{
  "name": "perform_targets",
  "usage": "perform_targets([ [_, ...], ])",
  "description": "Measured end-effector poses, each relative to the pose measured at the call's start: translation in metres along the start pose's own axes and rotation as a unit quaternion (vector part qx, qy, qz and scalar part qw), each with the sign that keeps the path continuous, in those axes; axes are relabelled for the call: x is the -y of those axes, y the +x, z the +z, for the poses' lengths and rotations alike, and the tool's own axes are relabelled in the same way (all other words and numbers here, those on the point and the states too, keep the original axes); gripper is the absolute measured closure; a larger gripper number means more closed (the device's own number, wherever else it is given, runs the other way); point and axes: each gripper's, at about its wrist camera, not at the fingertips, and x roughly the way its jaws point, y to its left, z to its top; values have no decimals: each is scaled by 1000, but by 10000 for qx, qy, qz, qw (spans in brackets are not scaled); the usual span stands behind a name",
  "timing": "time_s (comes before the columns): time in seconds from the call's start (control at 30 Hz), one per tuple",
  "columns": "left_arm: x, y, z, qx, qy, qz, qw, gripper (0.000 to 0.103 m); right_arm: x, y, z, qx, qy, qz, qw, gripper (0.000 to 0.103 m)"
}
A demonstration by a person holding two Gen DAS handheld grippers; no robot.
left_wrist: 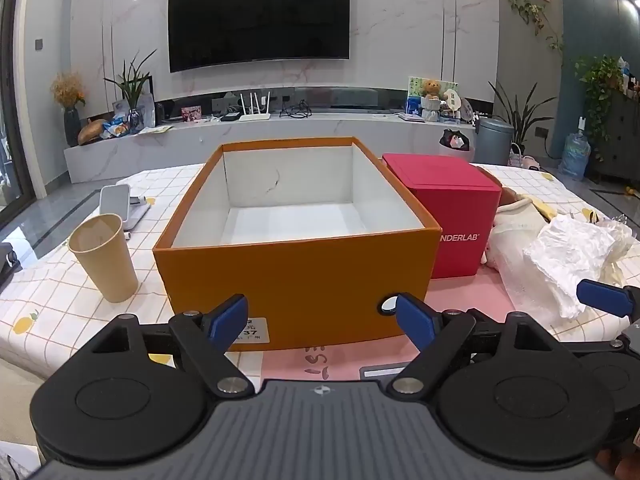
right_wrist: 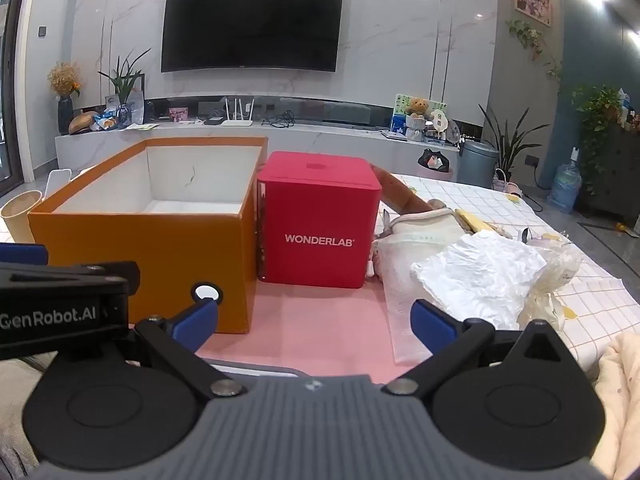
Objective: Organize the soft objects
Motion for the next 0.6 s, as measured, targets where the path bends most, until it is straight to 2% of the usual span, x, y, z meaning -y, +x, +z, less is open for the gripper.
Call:
perform_targets([
  [0.27, 1, -3, -1, 220, 130, 42, 9997, 5, 1, 0, -1, -15, 71, 18, 10000, 3],
  [0.6, 2, -3, -1, 159, 85, 39, 9998, 5, 2, 2, 0, -25, 85, 45, 10000, 3],
])
